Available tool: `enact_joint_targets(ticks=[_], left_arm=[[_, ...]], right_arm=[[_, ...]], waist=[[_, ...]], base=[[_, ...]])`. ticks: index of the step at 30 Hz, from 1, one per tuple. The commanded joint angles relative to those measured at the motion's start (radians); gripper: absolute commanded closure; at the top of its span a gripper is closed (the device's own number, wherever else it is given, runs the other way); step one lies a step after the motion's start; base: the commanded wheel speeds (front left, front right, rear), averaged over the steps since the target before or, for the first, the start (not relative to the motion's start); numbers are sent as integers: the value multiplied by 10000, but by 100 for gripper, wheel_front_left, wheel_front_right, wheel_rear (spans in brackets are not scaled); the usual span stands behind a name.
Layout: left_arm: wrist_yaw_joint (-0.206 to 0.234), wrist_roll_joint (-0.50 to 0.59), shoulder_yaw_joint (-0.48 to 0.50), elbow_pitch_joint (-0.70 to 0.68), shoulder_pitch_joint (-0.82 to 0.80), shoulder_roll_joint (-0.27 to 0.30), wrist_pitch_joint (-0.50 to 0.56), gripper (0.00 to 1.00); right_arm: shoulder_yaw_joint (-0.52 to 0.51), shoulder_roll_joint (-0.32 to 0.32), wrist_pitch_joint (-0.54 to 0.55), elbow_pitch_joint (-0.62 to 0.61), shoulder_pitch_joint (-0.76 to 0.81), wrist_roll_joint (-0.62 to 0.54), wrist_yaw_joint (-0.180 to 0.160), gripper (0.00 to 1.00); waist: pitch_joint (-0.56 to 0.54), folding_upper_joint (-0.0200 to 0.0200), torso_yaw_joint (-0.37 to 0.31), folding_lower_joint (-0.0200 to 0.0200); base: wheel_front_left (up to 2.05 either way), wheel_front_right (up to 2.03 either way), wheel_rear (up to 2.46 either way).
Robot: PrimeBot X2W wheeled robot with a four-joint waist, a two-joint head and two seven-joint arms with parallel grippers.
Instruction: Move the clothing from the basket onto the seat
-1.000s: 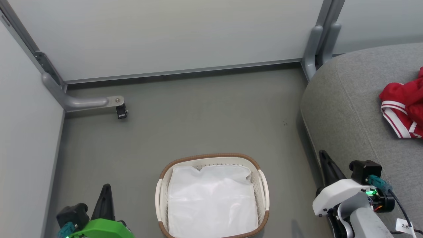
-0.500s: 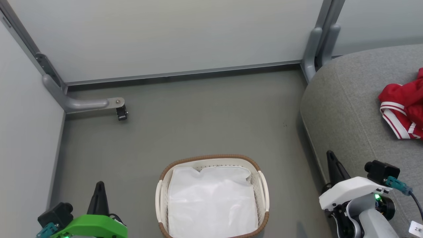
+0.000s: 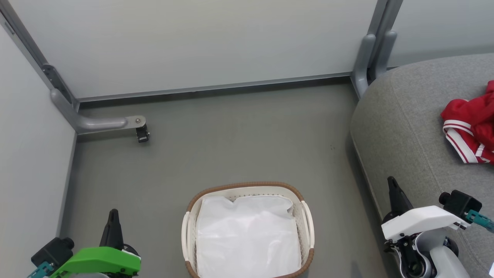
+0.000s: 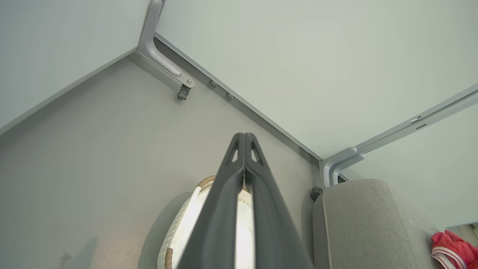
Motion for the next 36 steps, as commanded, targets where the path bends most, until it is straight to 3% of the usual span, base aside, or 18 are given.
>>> enact_joint_targets(ticks=[1, 36], left_arm=[[-33, -380, 84, -169, -310, 50, 72, 100], [-111, -4275, 407, -699, -519, 77, 1126, 100]], right_arm=[[-69, -53, 91, -215, -60, 380, -4, 100], [-490, -85, 1128, -954, 328, 4410, -7, 100]], waist=[[-8, 0, -1, 0], [-185, 0, -20, 0]], base=[[0, 0, 0], [0, 0, 0]])
